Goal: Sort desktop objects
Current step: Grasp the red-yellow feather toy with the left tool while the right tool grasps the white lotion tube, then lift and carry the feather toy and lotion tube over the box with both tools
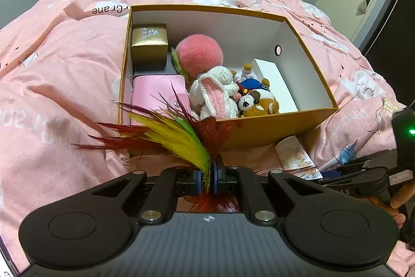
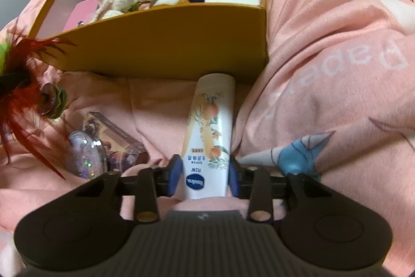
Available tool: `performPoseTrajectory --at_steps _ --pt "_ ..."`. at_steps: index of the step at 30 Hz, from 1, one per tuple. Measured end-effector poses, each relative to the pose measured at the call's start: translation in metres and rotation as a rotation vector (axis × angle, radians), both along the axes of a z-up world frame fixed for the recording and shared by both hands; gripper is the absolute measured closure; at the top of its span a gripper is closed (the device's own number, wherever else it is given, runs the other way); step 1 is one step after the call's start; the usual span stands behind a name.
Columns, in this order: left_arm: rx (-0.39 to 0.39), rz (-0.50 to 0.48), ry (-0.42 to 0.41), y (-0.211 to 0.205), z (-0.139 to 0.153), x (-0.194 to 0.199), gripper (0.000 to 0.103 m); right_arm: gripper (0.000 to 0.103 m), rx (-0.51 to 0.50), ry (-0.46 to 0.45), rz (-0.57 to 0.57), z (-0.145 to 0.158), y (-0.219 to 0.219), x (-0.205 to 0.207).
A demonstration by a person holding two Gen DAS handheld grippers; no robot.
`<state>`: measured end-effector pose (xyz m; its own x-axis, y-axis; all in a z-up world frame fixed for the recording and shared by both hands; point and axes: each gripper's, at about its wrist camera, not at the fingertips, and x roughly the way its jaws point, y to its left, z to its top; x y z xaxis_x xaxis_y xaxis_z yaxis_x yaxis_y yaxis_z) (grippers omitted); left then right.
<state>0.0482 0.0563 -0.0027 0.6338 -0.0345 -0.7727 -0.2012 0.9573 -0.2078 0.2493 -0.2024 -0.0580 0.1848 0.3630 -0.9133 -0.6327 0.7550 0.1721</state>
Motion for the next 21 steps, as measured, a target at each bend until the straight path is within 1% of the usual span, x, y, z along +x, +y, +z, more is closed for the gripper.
performPoseTrajectory --at_steps 2,4,7,9,11,13,16,21 --pt "-0.002 0.001 -0.004 0.001 0.001 -0.001 0.094 0.088 0.019 0.006 -0.004 0.006 -0.002 -0.004" --pt "0.001 0.000 -0.007 0.000 0.002 -0.002 0.094 0.092 0.029 0.000 0.016 0.013 -0.002 -0.010" --pt "0.003 -0.002 -0.008 -0.001 0.002 -0.003 0.094 0.091 0.005 -0.032 0.059 0.015 0.005 -0.018" --pt "0.005 -0.007 -0.014 -0.003 0.003 -0.004 0.094 0.091 -0.021 -0.045 0.056 0.010 0.007 -0.020" --pt "0.006 -0.010 -0.026 -0.005 0.007 -0.007 0.094 0.093 -0.008 -0.051 0.050 0.014 0.002 -0.017" --pt "0.005 -0.009 -0.041 -0.005 0.012 -0.008 0.094 0.096 0.020 -0.067 0.050 0.021 -0.002 -0.019" --pt "0.005 -0.010 -0.063 -0.005 0.020 -0.010 0.094 0.099 0.045 -0.118 0.061 0.038 -0.001 -0.025" --pt "-0.009 -0.018 -0.091 -0.005 0.031 -0.010 0.094 0.099 0.092 -0.174 0.096 0.066 -0.002 -0.034"
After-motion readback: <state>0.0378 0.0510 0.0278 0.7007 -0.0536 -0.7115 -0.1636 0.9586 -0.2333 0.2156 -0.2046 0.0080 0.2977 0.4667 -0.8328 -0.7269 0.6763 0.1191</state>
